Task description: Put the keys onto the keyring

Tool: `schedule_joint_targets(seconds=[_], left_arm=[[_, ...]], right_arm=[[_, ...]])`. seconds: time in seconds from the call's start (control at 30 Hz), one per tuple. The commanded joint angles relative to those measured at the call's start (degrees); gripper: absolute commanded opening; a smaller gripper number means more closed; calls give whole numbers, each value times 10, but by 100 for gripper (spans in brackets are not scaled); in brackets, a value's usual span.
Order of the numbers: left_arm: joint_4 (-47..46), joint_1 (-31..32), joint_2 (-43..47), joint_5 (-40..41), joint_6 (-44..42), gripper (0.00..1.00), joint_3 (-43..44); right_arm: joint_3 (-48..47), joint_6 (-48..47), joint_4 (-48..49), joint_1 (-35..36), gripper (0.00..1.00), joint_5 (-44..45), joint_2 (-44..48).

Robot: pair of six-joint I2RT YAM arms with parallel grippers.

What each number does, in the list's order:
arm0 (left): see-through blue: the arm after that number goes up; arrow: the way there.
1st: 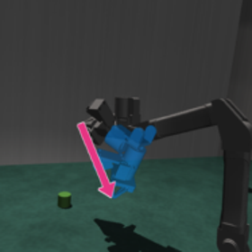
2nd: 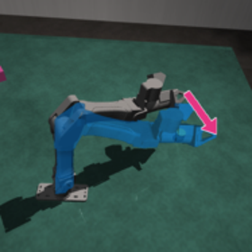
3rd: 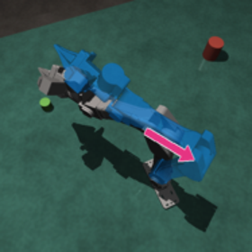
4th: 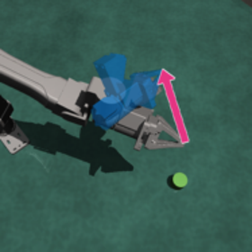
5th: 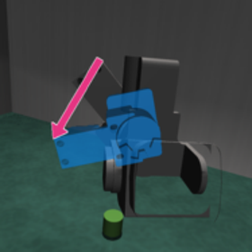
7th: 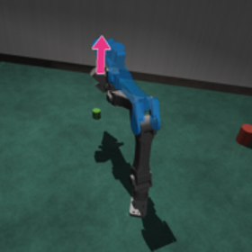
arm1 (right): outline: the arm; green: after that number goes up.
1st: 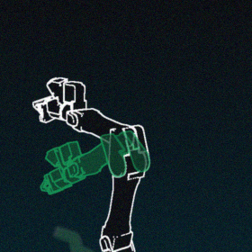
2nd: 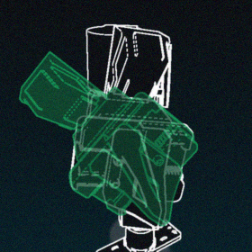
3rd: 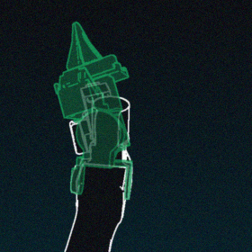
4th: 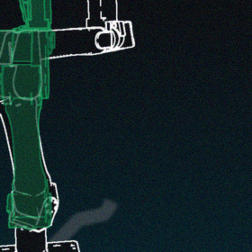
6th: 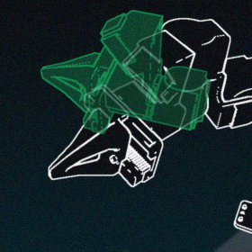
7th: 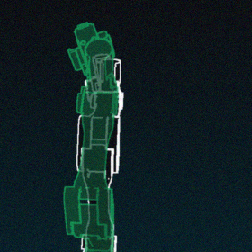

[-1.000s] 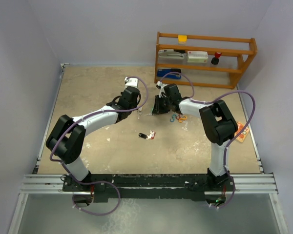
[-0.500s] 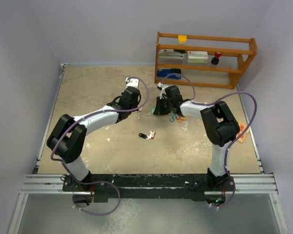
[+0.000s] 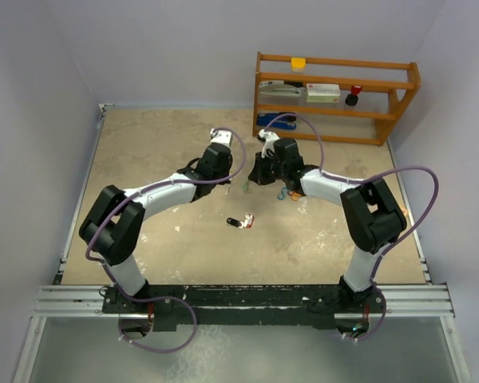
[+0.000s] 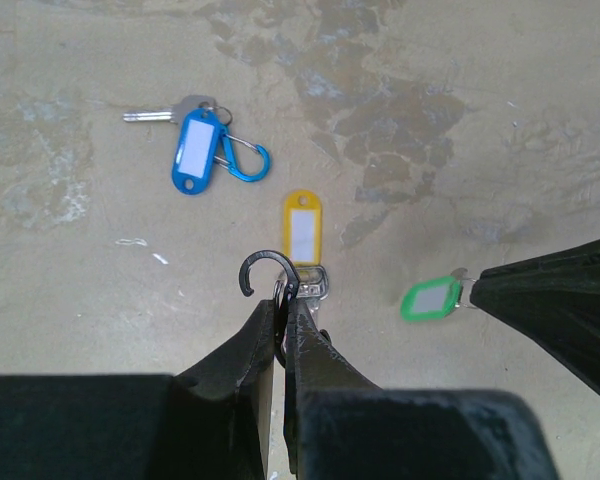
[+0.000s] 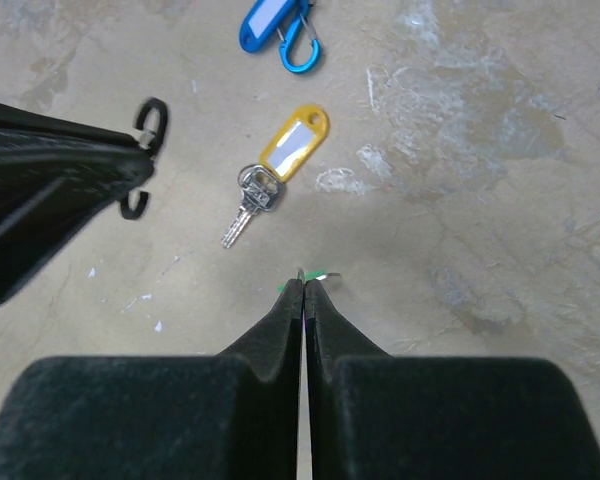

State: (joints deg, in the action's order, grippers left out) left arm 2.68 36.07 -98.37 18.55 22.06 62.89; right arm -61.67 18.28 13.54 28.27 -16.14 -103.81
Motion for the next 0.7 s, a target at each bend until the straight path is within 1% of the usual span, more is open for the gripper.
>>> schedule_joint_targets(seconds=[0.0,0.3,0.67], left_arm=[[-23,15,-11,-11,8,0,27],[-21,37,-24,-14,2,0,44],[-17,42,-30,-31,7,0,55]], right_arm=[[8,-21,31,11,1,-22,25],[10,-34,40,25,0,-27,36],[27,-46,60,29,0,-21,55]])
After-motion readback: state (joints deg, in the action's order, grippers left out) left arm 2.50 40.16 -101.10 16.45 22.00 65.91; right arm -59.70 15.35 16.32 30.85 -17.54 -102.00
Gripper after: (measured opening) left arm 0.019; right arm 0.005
